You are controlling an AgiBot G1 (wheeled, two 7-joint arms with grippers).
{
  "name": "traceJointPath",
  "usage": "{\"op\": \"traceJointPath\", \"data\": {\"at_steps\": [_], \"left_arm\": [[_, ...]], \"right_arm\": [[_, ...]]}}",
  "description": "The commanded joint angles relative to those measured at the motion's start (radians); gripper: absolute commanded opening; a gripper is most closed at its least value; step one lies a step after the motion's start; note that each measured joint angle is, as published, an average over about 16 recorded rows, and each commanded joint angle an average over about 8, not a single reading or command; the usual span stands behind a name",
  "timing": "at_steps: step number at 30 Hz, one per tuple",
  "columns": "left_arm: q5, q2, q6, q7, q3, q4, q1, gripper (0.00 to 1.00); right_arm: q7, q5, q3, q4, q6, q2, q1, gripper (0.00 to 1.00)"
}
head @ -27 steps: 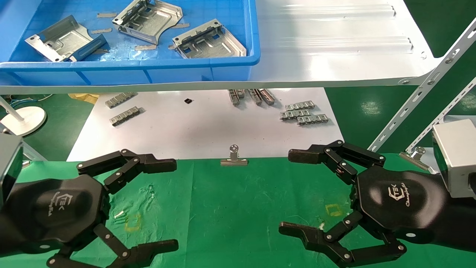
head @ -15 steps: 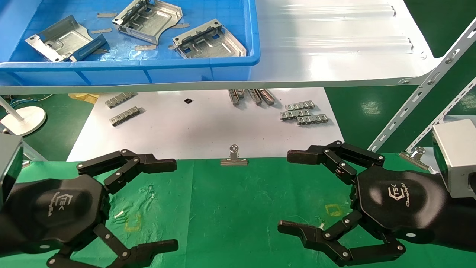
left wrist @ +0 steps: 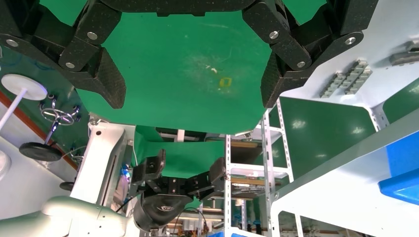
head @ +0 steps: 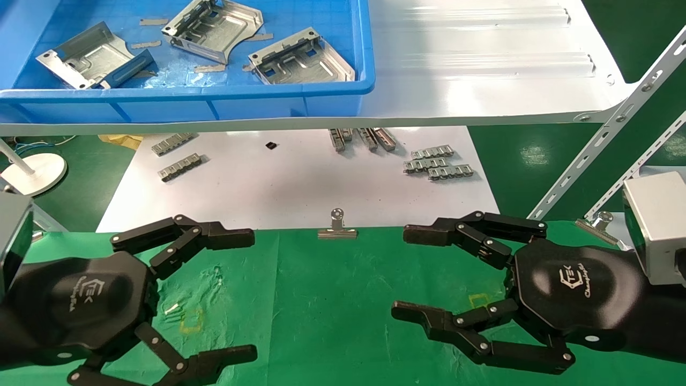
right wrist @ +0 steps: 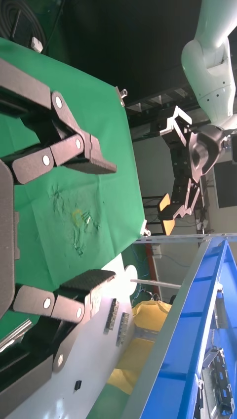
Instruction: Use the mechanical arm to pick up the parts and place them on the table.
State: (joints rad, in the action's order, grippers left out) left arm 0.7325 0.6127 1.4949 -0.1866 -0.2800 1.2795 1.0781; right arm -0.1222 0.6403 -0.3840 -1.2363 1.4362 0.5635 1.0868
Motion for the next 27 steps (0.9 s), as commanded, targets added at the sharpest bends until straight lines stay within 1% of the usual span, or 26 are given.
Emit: {"op": "traceJointPath", "data": {"at_steps": [1, 27], "left_arm": [[0.0, 0.0, 0.0, 0.0, 0.0, 0.0, 0.0, 1.0], [0.0, 0.0, 0.0, 0.0, 0.0, 0.0, 0.0, 1.0]], "right_arm": [[0.0, 0.0, 0.0, 0.0, 0.0, 0.0, 0.0, 0.0], [0.0, 0.0, 0.0, 0.0, 0.0, 0.0, 0.0, 0.0]]}}
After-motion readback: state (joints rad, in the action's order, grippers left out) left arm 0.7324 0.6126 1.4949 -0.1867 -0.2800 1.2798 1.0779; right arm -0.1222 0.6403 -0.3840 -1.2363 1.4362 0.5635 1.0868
